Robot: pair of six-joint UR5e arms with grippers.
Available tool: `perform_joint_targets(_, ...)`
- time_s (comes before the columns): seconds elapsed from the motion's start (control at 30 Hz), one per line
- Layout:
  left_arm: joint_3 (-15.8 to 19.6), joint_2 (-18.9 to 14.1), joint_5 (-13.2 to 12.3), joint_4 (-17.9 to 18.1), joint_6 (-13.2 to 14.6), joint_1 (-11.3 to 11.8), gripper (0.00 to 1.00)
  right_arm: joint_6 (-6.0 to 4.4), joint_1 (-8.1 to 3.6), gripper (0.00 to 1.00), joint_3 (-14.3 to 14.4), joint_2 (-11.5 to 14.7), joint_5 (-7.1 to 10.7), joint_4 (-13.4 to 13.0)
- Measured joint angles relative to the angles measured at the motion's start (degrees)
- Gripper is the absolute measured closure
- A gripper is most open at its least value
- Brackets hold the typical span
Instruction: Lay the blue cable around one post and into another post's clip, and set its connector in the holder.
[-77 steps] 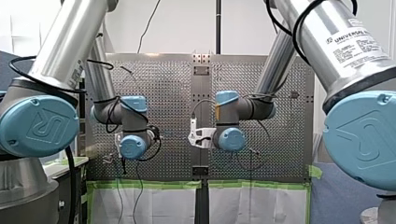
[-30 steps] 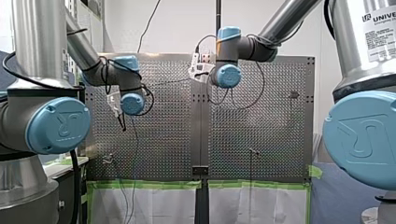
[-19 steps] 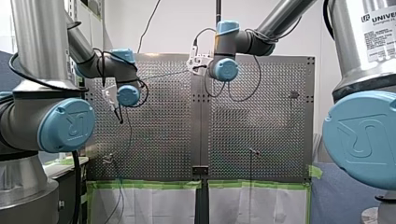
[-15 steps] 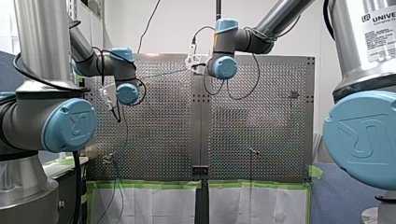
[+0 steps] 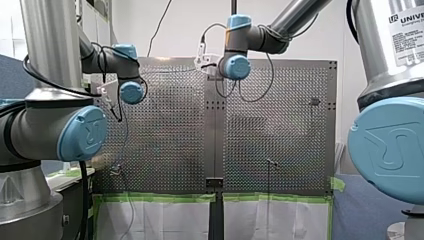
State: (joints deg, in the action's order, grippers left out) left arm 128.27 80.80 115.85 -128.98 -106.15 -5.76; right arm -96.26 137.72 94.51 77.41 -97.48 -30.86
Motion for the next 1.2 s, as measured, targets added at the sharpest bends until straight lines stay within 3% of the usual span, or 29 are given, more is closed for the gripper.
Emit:
perform_joint_targets(0.73, -8.95, -0.33, -0.92, -6.61, -1.12, 4.22, 0.99, -0.33, 1.29, 1.0, -4.67, -2.36, 0.08, -0.12)
perform_joint_targets(0.97, -10.85, -0.58, -3.71, -7.13, -2.09, 6.16, 0.99, -0.18, 1.56, 1.0, -7.12, -2.52, 0.15, 0.42)
perform_joint_targets(1.2, -12.45, -0.67, -7.06, -7.51, -4.78, 8.82, 0.99, -0.13, 1.71, 1.0, -9.01, -2.63, 0.64, 0.91)
